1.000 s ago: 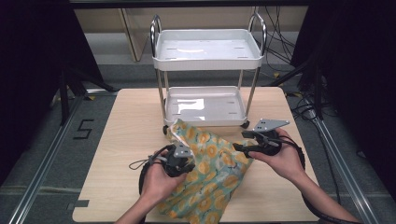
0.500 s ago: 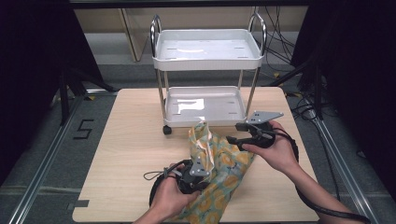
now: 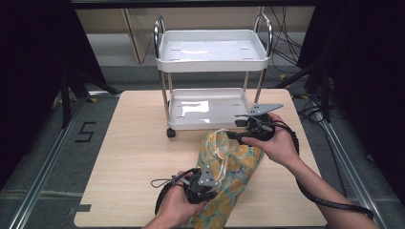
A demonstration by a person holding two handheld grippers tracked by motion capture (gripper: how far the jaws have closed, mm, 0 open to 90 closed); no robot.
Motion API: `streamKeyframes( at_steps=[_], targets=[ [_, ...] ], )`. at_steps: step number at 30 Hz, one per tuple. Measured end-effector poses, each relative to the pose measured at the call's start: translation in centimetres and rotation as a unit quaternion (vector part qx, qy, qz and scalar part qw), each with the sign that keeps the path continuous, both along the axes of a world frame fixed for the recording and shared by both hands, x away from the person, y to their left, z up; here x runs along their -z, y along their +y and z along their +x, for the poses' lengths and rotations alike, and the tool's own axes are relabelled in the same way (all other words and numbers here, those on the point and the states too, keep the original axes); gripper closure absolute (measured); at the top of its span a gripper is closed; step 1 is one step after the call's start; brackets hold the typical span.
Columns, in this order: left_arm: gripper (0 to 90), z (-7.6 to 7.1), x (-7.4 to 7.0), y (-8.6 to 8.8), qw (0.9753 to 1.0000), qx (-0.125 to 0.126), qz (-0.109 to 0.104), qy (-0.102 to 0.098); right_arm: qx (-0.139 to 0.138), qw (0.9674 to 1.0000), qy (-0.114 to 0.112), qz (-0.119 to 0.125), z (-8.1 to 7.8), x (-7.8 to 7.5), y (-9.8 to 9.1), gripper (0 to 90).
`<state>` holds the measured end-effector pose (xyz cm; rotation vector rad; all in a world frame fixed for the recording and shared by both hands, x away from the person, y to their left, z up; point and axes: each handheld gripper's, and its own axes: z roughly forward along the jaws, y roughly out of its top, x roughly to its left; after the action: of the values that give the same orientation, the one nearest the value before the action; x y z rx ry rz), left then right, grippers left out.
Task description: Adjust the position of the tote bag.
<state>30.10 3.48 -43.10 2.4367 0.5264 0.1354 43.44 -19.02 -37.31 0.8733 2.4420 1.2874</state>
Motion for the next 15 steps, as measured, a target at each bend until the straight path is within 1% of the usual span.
streamKeyframes(
  at_steps=[1,2,3,4,5,6,7,8,9,10,11,12,13,14,15],
  targets=[
    [89.4,0.0,0.0,0.0,1.0000,0.000,-0.001,-0.002,0.002,0.9997,0.022,-0.005,0.3,0.4,0.2,41.6],
    [89.4,0.0,0.0,0.0,1.0000,0.000,-0.001,-0.002,0.002,0.9997,0.022,-0.005,0.3,0.4,0.2,41.6],
    [89.4,-0.1,0.1,-0.1,1.0000,-0.005,-0.006,-0.003,0.000,0.9997,0.021,-0.012,0.6,0.6,0.3,41.8],
    [89.4,-0.2,0.2,-0.2,0.9998,-0.011,-0.015,0.000,0.004,0.9996,0.023,-0.013,0.9,1.0,0.4,42.1],
    [89.4,-0.2,0.2,-0.2,0.9999,-0.005,-0.009,0.004,0.008,0.9985,0.047,-0.026,1.2,1.6,0.6,42.5],
    [89.4,-0.2,0.2,-0.2,0.9999,-0.005,-0.009,0.004,0.008,0.9985,0.047,-0.026,1.2,1.6,0.6,42.5],
    [89.4,-0.2,0.3,-0.2,0.9999,-0.007,-0.009,0.002,0.010,0.9982,0.051,-0.030,1.6,2.3,0.7,44.2],
    [89.4,-0.2,0.3,-0.2,0.9999,-0.007,-0.009,0.002,0.010,0.9982,0.051,-0.030,1.6,2.3,0.7,44.2],
    [89.4,-0.3,0.3,-0.2,1.0000,-0.002,-0.006,0.001,0.005,0.9968,0.069,-0.039,2.0,2.7,0.7,48.5],
    [89.4,-0.3,0.3,-0.2,1.0000,-0.002,-0.006,0.001,0.005,0.9968,0.069,-0.039,2.0,2.7,0.7,48.5],
    [89.4,-0.3,0.3,-0.2,1.0000,-0.005,-0.009,0.000,0.012,0.9955,0.085,-0.040,2.1,3.1,0.9,54.3],
    [89.4,-0.3,0.3,-0.2,1.0000,-0.005,-0.009,0.000,0.012,0.9955,0.085,-0.040,2.1,3.1,0.9,54.3],
    [89.4,-0.3,0.3,-0.2,1.0000,-0.001,-0.007,0.001,0.016,0.9951,0.092,-0.034,2.1,3.3,1.2,59.1],
    [89.4,-0.2,0.1,-0.1,1.0000,0.006,0.000,-0.001,0.012,0.9938,0.100,-0.047,2.2,3.4,1.2,66.0],
    [89.4,-0.2,0.1,-0.1,1.0000,0.007,0.001,0.000,0.015,0.9939,0.103,-0.035,2.2,3.7,1.4,71.1]
  ],
)
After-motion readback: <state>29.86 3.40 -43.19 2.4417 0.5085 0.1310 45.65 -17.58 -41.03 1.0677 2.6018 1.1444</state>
